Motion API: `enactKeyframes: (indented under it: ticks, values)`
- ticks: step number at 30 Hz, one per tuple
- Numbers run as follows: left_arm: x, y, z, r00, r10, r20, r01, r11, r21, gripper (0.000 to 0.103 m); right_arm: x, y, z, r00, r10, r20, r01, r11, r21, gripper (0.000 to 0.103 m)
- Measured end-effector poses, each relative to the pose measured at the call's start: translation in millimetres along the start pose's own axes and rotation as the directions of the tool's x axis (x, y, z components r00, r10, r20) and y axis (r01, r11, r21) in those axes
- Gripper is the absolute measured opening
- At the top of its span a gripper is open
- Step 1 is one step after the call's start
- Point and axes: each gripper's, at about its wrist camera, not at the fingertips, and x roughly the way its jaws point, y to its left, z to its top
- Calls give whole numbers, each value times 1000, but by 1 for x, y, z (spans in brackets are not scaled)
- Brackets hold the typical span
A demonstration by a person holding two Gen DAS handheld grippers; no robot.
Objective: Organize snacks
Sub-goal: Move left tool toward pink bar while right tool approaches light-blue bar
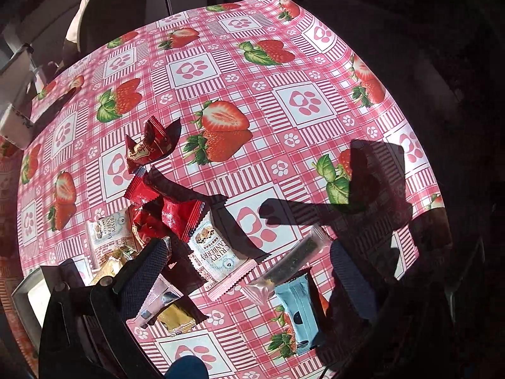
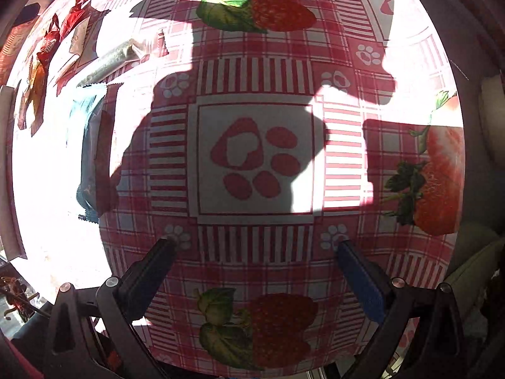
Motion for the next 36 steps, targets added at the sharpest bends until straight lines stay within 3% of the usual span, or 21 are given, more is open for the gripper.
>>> enactKeyframes:
  ticks: [4, 7, 13, 17, 20, 23, 26, 30, 36]
  values:
    - [-6, 36, -68, 997, -35, -72, 34, 999, -13, 103, 5, 1, 3, 997, -30, -67, 31, 999, 25, 103]
    - [11, 56, -114, 982, -68, -175, 62, 997, -39, 103, 2, 0, 7, 992, -85, -88, 91, 993, 72, 103]
    - [47, 84, -163, 950, -108, -295, 74, 990, -122, 103, -14, 20, 4, 989, -98, -115, 113, 985, 133, 103]
    - [46, 95, -166, 964, -38, -264, 16, 996, -84, 103, -28, 52, 6, 988, -94, -121, 110, 986, 125, 103]
    - [47, 111, -164, 969, -3, -248, -18, 996, -83, 103, -42, 87, 16, 993, -40, -109, 51, 993, 107, 103]
    - [42, 125, -158, 968, -17, -252, -12, 993, -115, 103, -52, 117, 27, 995, -17, -96, 26, 995, 96, 103]
    - [24, 128, -144, 979, -20, -204, -3, 994, -112, 103, -61, 146, 44, 995, 30, -93, -23, 996, 82, 103]
    - [11, 121, -118, 988, -17, -156, 1, 994, -105, 103, -58, 163, 51, 994, 48, -95, -39, 995, 87, 103]
    - [19, 101, -82, 987, -13, -158, 4, 998, -57, 103, -41, 193, 71, 992, 90, -92, -83, 993, 80, 103]
